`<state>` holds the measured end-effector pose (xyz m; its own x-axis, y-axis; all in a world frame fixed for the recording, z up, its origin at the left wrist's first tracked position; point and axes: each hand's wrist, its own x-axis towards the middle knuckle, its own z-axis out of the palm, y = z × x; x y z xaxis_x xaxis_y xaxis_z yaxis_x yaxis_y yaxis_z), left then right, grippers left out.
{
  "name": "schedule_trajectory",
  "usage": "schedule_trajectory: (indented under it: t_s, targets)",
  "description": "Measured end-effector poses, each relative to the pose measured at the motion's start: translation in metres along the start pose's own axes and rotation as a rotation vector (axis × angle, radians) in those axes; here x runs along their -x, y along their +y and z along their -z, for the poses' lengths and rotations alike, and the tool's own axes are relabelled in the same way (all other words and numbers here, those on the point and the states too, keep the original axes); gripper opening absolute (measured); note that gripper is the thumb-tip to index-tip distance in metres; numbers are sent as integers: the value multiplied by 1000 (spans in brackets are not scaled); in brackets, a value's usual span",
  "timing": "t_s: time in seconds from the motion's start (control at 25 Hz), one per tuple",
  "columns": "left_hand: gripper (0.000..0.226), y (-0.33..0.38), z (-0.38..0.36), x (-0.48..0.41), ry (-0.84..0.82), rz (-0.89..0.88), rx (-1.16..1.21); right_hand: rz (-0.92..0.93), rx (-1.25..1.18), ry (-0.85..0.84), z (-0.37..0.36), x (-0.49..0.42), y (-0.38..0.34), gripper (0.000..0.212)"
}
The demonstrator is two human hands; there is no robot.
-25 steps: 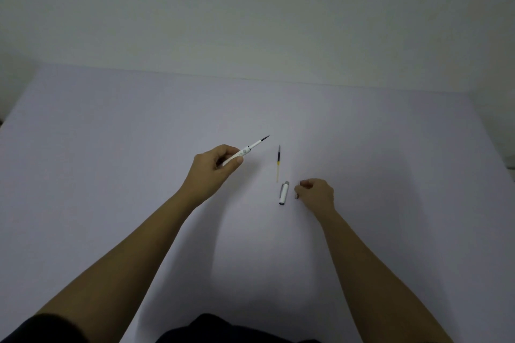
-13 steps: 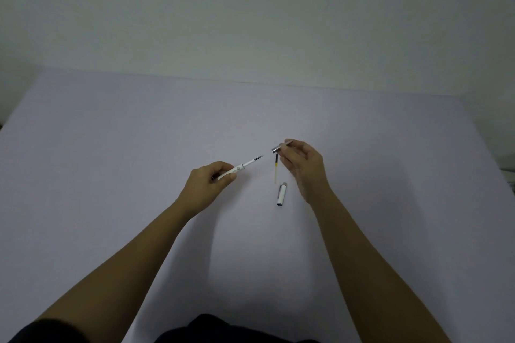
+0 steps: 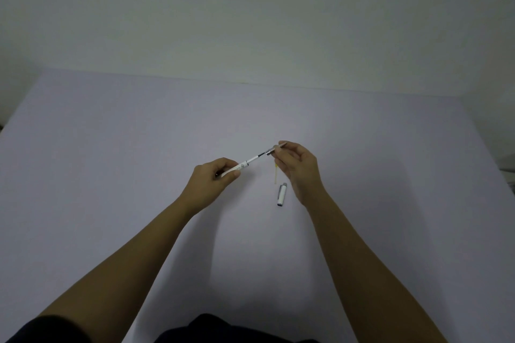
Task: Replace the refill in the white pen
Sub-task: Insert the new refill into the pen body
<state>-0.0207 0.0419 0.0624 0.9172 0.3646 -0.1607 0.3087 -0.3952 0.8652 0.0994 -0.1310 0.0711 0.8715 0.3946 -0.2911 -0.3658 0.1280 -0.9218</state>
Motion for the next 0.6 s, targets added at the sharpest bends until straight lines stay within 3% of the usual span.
schedule_trajectory:
  t_s: [0.6]
  targets:
    - [9,4,-1,-2,-7,-26,-18,4,26,-26,-4,3,1,11]
